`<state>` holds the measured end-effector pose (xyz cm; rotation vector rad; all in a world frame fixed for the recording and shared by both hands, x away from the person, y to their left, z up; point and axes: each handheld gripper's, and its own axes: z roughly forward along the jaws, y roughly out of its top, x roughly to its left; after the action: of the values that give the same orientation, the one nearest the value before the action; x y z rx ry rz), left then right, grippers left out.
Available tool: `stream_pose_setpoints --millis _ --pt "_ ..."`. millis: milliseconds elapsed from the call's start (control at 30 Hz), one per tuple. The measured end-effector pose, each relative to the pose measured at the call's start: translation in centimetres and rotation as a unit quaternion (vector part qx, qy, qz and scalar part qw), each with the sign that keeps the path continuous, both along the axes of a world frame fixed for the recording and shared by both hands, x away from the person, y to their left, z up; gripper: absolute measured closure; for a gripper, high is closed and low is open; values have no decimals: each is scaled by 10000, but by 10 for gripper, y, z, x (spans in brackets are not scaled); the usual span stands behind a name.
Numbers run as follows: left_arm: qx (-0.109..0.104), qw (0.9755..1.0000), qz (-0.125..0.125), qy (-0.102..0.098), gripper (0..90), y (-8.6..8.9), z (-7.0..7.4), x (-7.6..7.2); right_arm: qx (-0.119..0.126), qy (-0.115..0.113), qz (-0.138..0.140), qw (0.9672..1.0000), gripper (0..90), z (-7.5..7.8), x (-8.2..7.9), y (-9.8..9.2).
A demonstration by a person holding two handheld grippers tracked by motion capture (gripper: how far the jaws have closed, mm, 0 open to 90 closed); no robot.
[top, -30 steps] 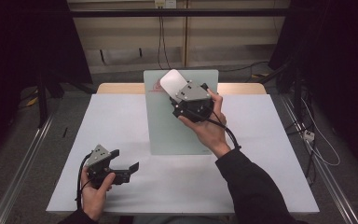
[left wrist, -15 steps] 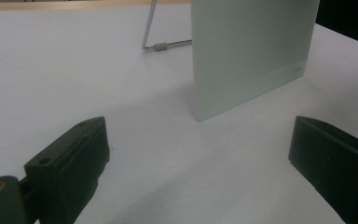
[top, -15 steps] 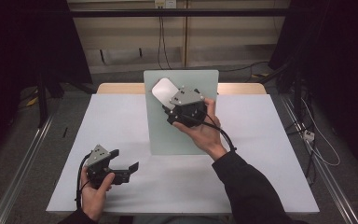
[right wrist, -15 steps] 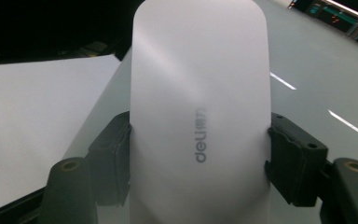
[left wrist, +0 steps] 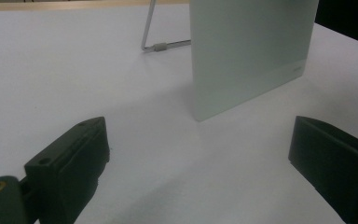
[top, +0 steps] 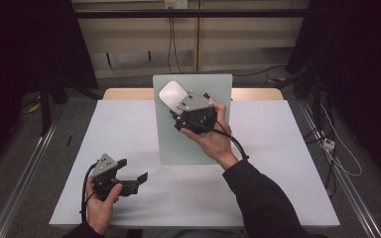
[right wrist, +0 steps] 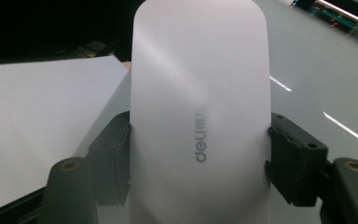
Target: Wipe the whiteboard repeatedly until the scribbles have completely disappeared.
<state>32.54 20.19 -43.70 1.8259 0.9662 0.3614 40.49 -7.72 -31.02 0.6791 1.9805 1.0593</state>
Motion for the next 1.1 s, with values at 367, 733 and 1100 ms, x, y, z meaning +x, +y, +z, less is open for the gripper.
stream_pose_setpoints --millis 367,733,1100 --pt "-3 10000 -3 4 49 0 0 0 -77 34 48 10000 314 -8 -3 7" --pt "-7 10000 -6 -3 49 0 0 0 112 -173 -220 9995 314 13 5 0" --pt "-2 10000 -11 4 49 0 0 0 -305 216 346 9987 314 -23 -6 34"
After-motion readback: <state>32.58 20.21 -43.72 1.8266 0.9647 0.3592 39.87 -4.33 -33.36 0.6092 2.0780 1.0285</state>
